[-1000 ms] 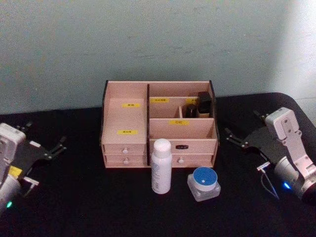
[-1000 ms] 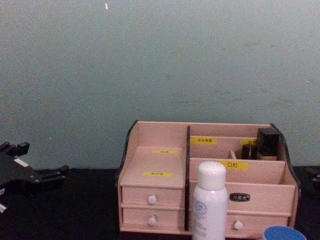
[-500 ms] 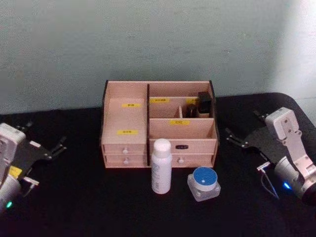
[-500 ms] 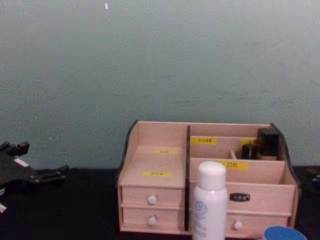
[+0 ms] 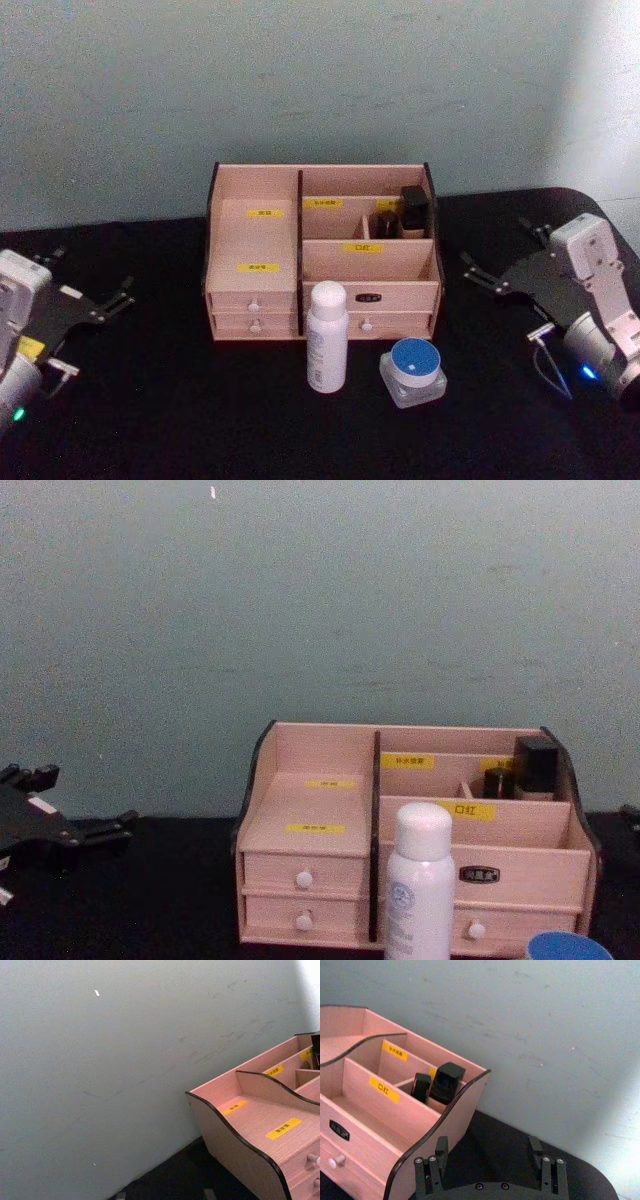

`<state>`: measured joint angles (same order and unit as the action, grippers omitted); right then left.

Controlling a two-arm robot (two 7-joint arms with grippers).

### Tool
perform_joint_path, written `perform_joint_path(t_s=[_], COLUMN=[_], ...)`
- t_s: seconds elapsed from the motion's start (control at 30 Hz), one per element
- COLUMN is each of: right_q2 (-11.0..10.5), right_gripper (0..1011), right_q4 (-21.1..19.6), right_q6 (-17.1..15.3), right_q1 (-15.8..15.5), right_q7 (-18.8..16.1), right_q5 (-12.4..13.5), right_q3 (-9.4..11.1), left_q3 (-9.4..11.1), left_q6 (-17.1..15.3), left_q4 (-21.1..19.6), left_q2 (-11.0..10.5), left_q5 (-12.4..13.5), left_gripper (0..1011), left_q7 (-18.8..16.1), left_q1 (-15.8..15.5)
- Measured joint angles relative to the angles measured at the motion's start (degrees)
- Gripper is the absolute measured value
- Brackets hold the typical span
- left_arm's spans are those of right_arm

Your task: Pick up the facial cleanser and watermelon frost from the table and place them into the tiered storage box.

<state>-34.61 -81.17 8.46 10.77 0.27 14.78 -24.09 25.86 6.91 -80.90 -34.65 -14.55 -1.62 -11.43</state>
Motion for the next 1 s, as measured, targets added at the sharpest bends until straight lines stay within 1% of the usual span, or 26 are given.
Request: perform_joint_path(t_s=[0.07,0.1,0.13,0.2,0.33,0.37,0.4,0.43,0.47,0.5,0.53,0.57,0.63,0.67,0.7,0.73,0.77,0.83,1.0], right_q2=[-0.13,-0.36,-0.36,-1.10,-2.24,-2.96,-3.35,-4.11,-4.11,-4.81,-5.15,-5.79,-6.41,-6.87,-7.08,-7.36,-7.36,-7.59,-7.33], right_gripper=[1002,1002,1002,1002,1003,1002,1002,1002,1002,1003,1003,1002,1002,1002,1002,1002,1003,1002,1002], right_q4=[-0.40,-1.05,-1.05,-2.77,-4.76,-5.69,-6.22,-7.18,-7.18,-8.09,-8.50,-9.32,-9.96,-10.46,-10.65,-10.97,-10.97,-11.23,-11.30], right_q6=[0.29,0.53,0.53,1.01,2.17,3.11,3.67,4.72,4.72,5.66,6.12,7.00,7.72,8.27,8.47,8.64,8.64,8.52,6.88], right_q1=[-0.36,-0.89,-0.89,-2.21,-3.69,-4.45,-4.86,-5.61,-5.61,-6.27,-6.59,-7.14,-7.58,-7.88,-7.99,-8.13,-8.13,-8.14,-7.60], right_q7=[-0.23,-0.56,-0.56,-1.58,-3.49,-4.89,-5.56,-7.29,-7.29,-9.08,-10.02,-12.00,-14.12,-16.23,-17.14,-18.90,-18.90,-21.89,-25.56], right_q5=[0.23,0.65,0.65,1.72,2.91,3.46,3.72,4.26,4.26,4.97,5.37,6.25,7.12,7.92,8.30,9.02,9.02,10.00,11.12], right_q3=[0.48,1.11,1.11,2.38,3.43,3.84,4.02,4.27,4.27,4.47,4.55,4.63,4.64,4.61,4.55,4.39,4.39,3.82,2.63], left_q3=[0.00,0.00,0.00,0.00,0.00,0.00,0.00,0.00,0.00,0.00,0.00,0.00,0.00,0.00,0.00,0.00,0.00,0.00,0.00], left_q6=[0.00,0.00,0.00,0.00,0.00,0.00,0.00,0.00,0.00,0.00,0.00,0.00,0.00,0.00,0.00,0.00,0.00,0.00,0.00], left_q4=[0.00,0.00,0.00,0.00,0.00,0.00,0.00,0.00,0.00,0.00,0.00,0.00,0.00,0.00,0.00,0.00,0.00,0.00,0.00], left_q2=[0.00,0.00,0.00,0.00,0.00,0.00,0.00,0.00,0.00,0.00,0.00,0.00,0.00,0.00,0.00,0.00,0.00,0.00,0.00], left_q5=[0.00,0.00,0.00,0.00,0.00,0.00,0.00,0.00,0.00,0.00,0.00,0.00,0.00,0.00,0.00,0.00,0.00,0.00,0.00], left_gripper=[1001,1001,1001,1001,1001,1001,1001,1001,1001,1001,1001,1001,1002,1001,1001,1001,1001,1001,1001], left_q7=[0.00,0.00,0.00,0.00,0.00,0.00,0.00,0.00,0.00,0.00,0.00,0.00,0.00,0.00,0.00,0.00,0.00,0.00,0.00], left_q1=[0.00,0.00,0.00,0.00,0.00,0.00,0.00,0.00,0.00,0.00,0.00,0.00,0.00,0.00,0.00,0.00,0.00,0.00,0.00])
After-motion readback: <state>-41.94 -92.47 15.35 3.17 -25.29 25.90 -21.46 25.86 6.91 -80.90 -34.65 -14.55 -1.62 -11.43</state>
